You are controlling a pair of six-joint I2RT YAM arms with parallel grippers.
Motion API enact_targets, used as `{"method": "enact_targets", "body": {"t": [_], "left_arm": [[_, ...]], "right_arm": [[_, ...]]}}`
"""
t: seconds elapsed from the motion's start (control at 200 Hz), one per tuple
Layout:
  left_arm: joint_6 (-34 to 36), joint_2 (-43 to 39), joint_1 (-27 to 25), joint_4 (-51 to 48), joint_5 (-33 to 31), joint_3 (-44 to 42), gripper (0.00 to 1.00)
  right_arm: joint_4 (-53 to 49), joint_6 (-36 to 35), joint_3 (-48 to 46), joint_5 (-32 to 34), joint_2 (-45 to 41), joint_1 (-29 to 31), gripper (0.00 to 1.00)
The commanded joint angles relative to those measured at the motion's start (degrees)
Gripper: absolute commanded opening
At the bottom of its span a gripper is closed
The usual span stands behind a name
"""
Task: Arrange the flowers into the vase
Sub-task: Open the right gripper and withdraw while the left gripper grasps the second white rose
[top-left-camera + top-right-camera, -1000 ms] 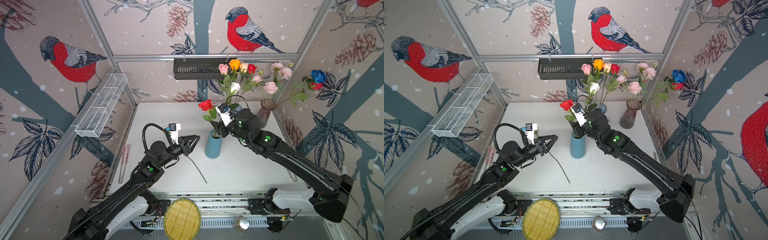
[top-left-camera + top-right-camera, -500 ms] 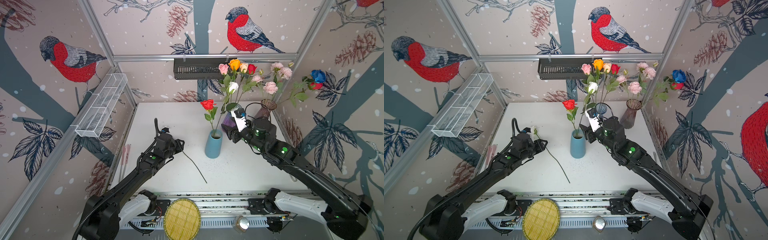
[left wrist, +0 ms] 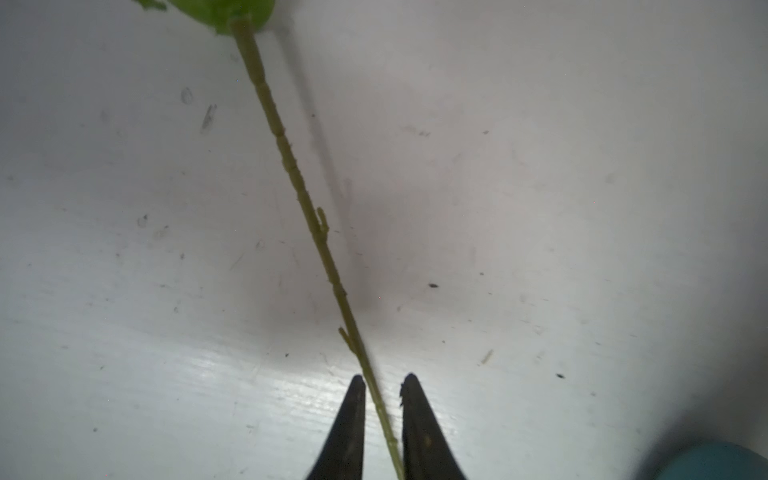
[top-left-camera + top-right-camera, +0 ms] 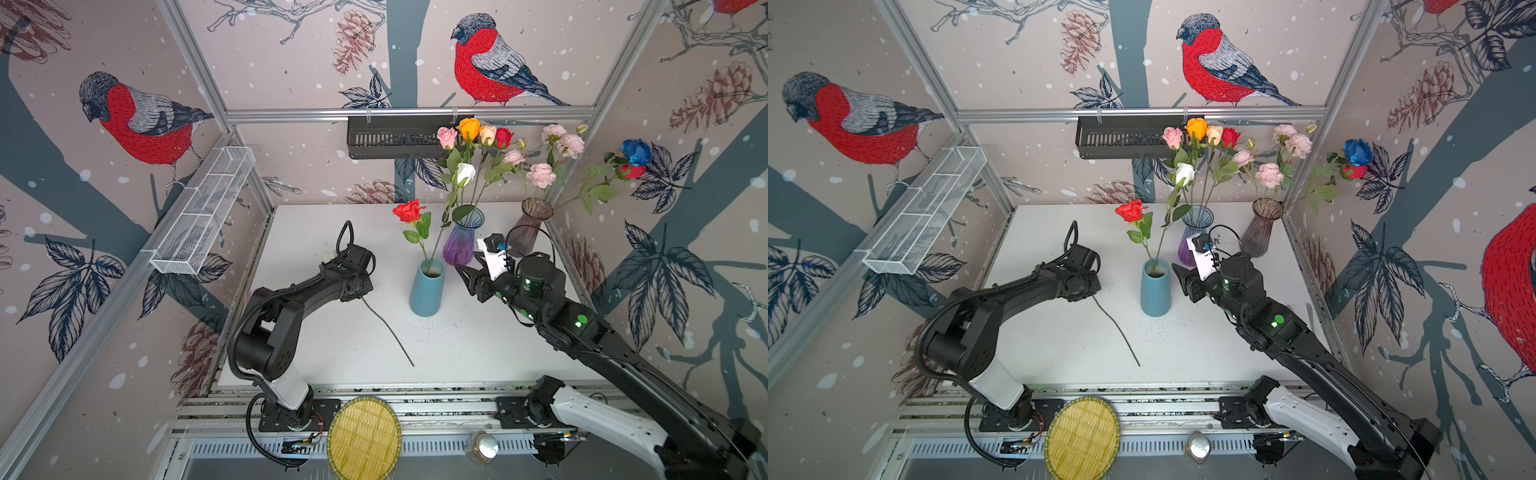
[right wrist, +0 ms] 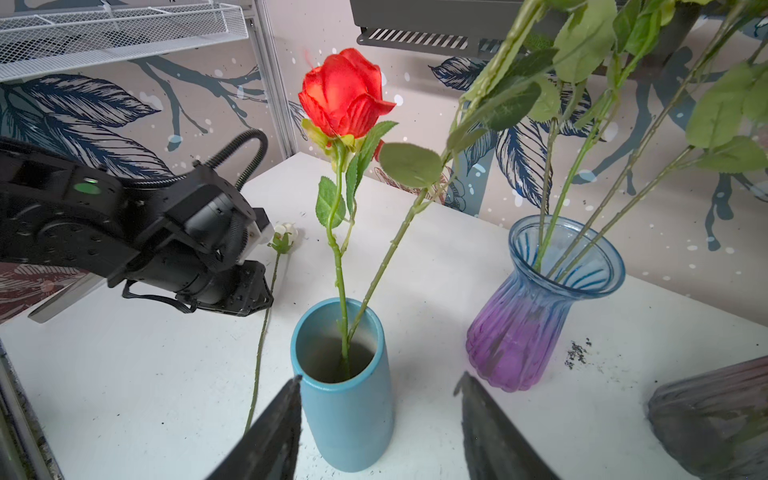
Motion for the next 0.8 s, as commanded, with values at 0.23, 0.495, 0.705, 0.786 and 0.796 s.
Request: {"method": "enact_targets", "body": {"t": [0.23, 0.495, 0.705, 0.786, 0.796], "left_arm": [[-2.4, 3.4, 0.1, -6.2, -10.7, 3.7, 0.27], [-0.4, 8.1, 0.3, -5.1, -11.1, 6.3, 0.27], [-0.1, 8.3, 0.3, -4.3, -10.8, 6.4, 0.26], [-0.1, 8.0, 0.4, -4.4, -10.8, 6.1, 0.20], [-0.1, 7.8, 0.5, -4.4, -10.8, 6.0, 0.18]], "right_arm": [[-0.4, 0.8, -0.8, -0.7, -1.7, -0.7, 0.60], [-0.6, 1.2, 0.0, -1.0, -1.6, -0.7, 0.60], [-1.0, 1.4, 0.2, -1.0, -1.6, -0.7, 0.60], [-1.1, 1.4, 0.3, -1.0, -1.6, -0.7, 0.60], [-1.1, 1.3, 0.3, -1.0, -1.6, -0.7, 0.60]]}}
